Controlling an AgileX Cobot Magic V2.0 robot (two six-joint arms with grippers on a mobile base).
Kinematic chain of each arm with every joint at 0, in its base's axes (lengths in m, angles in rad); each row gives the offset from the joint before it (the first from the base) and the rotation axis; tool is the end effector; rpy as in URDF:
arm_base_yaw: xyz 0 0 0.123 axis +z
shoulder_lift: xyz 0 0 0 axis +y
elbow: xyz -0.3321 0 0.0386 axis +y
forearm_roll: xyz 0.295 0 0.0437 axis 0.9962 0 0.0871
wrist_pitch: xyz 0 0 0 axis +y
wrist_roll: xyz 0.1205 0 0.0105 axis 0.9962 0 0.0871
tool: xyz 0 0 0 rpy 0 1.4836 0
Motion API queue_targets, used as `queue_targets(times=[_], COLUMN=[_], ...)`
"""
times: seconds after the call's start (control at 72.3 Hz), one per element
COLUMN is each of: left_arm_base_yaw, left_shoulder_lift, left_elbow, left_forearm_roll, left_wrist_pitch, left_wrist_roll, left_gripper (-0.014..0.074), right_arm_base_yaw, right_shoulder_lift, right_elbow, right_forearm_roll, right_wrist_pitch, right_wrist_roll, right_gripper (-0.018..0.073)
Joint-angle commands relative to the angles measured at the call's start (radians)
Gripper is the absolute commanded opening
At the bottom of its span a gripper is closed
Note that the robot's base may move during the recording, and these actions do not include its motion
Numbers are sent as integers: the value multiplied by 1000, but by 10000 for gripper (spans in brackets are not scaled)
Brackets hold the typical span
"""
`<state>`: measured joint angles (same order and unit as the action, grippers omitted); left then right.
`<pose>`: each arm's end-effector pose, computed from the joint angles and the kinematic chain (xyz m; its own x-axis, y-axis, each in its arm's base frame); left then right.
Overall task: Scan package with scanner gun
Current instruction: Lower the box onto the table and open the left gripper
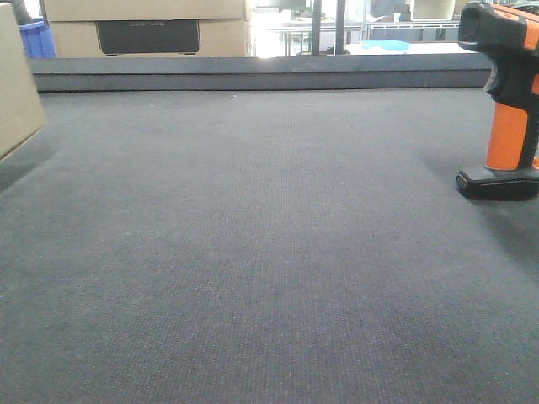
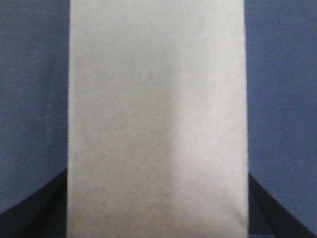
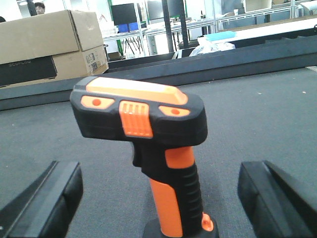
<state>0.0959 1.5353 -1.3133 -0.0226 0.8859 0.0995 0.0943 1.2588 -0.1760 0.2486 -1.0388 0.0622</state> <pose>0.3858 0.0350 0.3308 -0.8528 0.0034 -0.5222 -0.0141 0.9995 0.0296 0.2313 -0.0039 0.2143 0.0513 0.1905 -0.9803 0.1113 0.9744 0.1952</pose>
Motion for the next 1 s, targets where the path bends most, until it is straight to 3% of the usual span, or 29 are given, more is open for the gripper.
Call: queue_targets(times=[0.0,0.332,0.595,0.678,0.858,0.982], left_arm_base_yaw=[-6,-81,-113,-113,-113,-113], left_shoulder_lift=[-12,-5,47,51,51,51], left_elbow=[-7,9,9,9,9,7], left_forearm_roll=[-58,-53,-51,-51,-54,-59], left_wrist_pitch=[-8,-13,-36,-36,-32,-27], left_wrist_roll=[40,40,-35,-35,-37,-59], left_gripper=[-111,-111,-91,8,335,462], right_arm_base_yaw=[-1,-1,-1,-1,-1,-1], right_shoulder_lift=[-6,-6,-6,-6,-6,-6], right_elbow=[6,6,6,6,6,6], right_forearm_roll=[-9,-9,-9,-9,-9,-9], right_wrist_pitch=[-13,-13,-13,-13,-1,20], right_wrist_roll=[1,1,1,1,1,1], right_gripper=[541,541,541,541,541,541])
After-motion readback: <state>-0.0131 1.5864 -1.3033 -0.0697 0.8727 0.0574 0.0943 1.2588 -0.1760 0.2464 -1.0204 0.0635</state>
